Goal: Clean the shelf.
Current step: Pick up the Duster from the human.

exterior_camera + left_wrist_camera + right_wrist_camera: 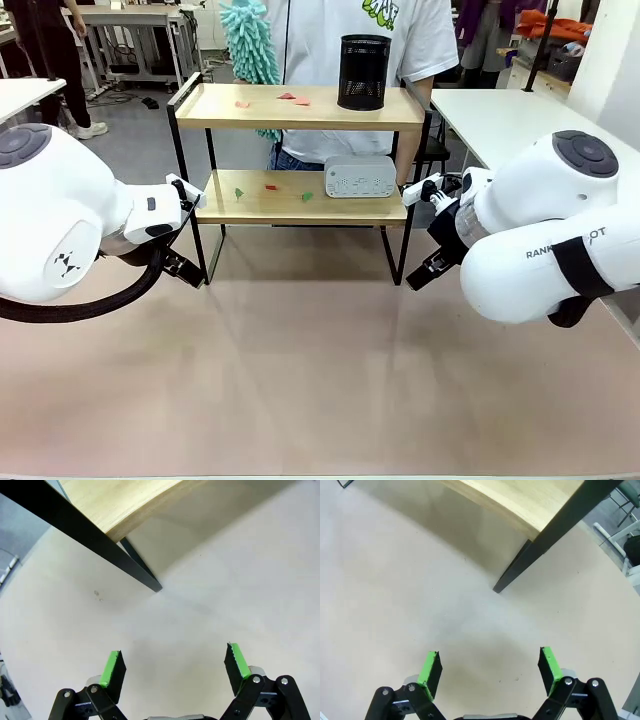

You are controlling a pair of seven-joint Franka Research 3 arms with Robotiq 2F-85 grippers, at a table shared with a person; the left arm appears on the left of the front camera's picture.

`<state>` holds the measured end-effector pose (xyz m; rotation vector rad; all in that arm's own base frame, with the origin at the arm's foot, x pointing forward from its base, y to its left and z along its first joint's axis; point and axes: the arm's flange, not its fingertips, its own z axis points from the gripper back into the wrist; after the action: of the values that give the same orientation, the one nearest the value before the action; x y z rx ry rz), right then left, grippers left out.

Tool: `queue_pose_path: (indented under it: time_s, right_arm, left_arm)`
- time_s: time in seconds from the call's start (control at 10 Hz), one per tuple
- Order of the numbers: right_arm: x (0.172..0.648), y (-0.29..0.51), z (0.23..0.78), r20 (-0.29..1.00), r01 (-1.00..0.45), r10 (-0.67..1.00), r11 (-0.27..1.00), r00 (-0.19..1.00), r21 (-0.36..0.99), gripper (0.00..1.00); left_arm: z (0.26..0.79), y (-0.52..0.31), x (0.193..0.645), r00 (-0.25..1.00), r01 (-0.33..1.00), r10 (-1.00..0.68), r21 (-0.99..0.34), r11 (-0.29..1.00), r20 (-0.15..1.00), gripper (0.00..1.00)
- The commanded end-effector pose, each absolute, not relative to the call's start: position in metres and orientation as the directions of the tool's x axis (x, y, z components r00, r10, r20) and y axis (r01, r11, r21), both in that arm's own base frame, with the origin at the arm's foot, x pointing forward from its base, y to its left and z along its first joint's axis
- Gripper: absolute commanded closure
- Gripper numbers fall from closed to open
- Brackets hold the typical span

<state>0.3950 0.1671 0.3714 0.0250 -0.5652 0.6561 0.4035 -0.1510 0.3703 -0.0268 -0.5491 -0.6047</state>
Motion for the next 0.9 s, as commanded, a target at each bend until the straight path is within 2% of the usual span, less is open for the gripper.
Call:
queue_pose_path:
  time_s: [0.0, 0.2, 0.3, 0.4, 0.5, 0.6, 0.8]
  right_arm:
    - [0.395, 0.167, 0.371, 0.505, -0.583, 0.57, 0.798, 0.648, -0.152, 0.0]
    - [0.395, 0.167, 0.371, 0.505, -0.584, 0.57, 0.798, 0.648, -0.152, 0.0]
    - [0.395, 0.159, 0.385, 0.439, -0.567, 0.549, 0.817, 0.711, -0.104, 0.0]
    - [0.382, 0.147, 0.425, 0.43, -0.571, 0.497, 0.819, 0.753, 0.053, 0.0]
    - [0.356, 0.125, 0.477, 0.406, -0.496, 0.418, 0.862, 0.812, 0.103, 0.0]
    - [0.331, 0.104, 0.514, 0.459, -0.478, 0.359, 0.861, 0.813, 0.173, 0.0]
    - [0.286, 0.05, 0.549, 0.531, -0.478, 0.214, 0.767, 0.82, 0.429, 0.0]
  left_arm:
    - [0.37, -0.151, 0.403, 0.684, 0.547, -0.533, 0.133, 0.827, 0.498, 0.0]
    - [0.37, -0.151, 0.403, 0.684, 0.547, -0.533, 0.133, 0.827, 0.498, 0.0]
    - [0.37, -0.151, 0.403, 0.685, 0.547, -0.533, 0.133, 0.827, 0.498, 0.0]
    - [0.399, -0.136, 0.386, 0.659, 0.64, -0.603, 0.084, 0.763, 0.45, 0.0]
    - [0.442, -0.106, 0.364, 0.636, 0.723, -0.625, -0.067, 0.687, 0.453, 0.0]
    - [0.475, -0.076, 0.347, 0.591, 0.764, -0.616, -0.118, 0.634, 0.521, 0.0]
    - [0.515, -0.017, 0.328, 0.588, 0.76, -0.465, -0.257, 0.596, 0.662, 0.0]
